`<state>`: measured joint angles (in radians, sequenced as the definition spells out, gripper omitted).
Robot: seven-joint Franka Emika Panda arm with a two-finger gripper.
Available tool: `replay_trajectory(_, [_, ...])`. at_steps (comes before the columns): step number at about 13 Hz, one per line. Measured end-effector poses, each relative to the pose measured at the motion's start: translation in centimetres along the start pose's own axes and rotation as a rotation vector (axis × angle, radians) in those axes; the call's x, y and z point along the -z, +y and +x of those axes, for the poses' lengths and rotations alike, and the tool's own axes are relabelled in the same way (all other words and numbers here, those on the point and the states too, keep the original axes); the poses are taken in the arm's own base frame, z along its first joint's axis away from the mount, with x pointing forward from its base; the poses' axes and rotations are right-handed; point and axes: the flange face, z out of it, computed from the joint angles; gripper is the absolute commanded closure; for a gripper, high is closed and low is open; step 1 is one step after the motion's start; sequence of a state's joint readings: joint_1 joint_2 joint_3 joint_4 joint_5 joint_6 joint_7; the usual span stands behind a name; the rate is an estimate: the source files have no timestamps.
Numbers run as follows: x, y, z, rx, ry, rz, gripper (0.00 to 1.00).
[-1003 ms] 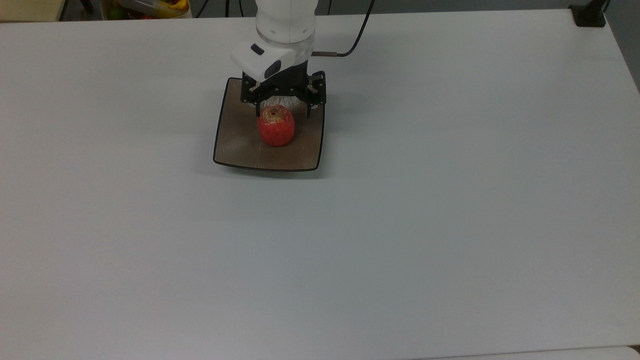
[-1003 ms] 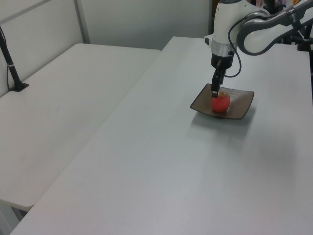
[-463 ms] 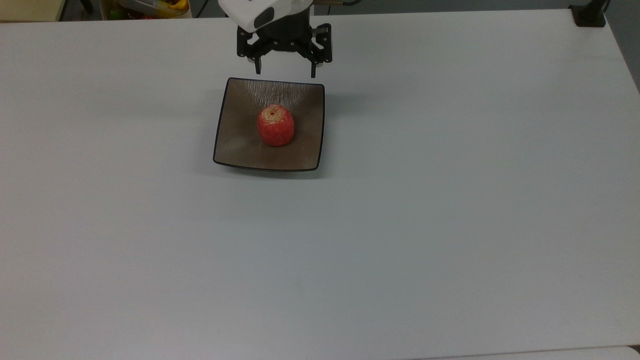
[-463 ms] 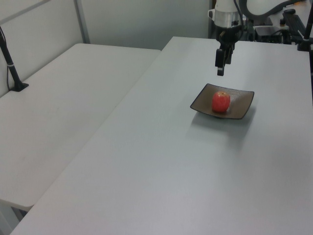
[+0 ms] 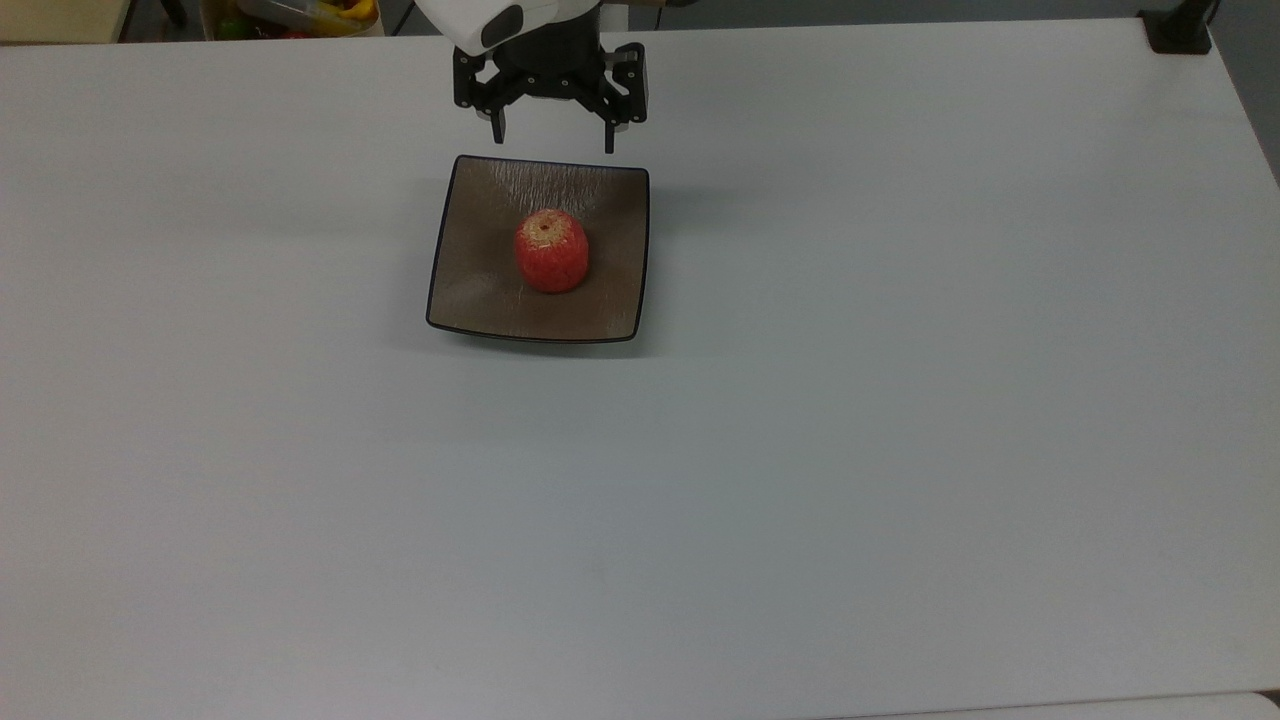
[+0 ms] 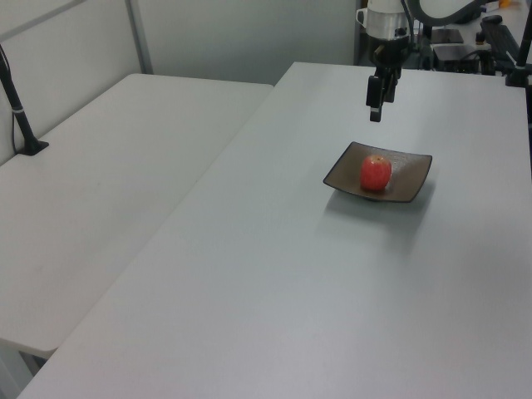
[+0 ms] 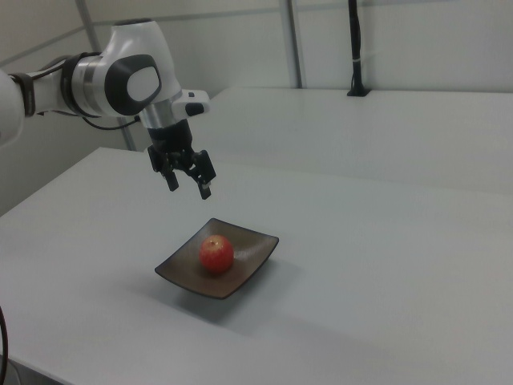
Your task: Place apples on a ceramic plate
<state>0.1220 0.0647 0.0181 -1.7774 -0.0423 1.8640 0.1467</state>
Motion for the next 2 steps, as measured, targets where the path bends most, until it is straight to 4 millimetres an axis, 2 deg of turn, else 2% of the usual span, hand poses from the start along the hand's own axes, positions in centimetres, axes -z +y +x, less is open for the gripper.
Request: replay_trajectory(2, [0.02, 0.0, 0.0, 0.0, 0.0, 0.0, 0.0])
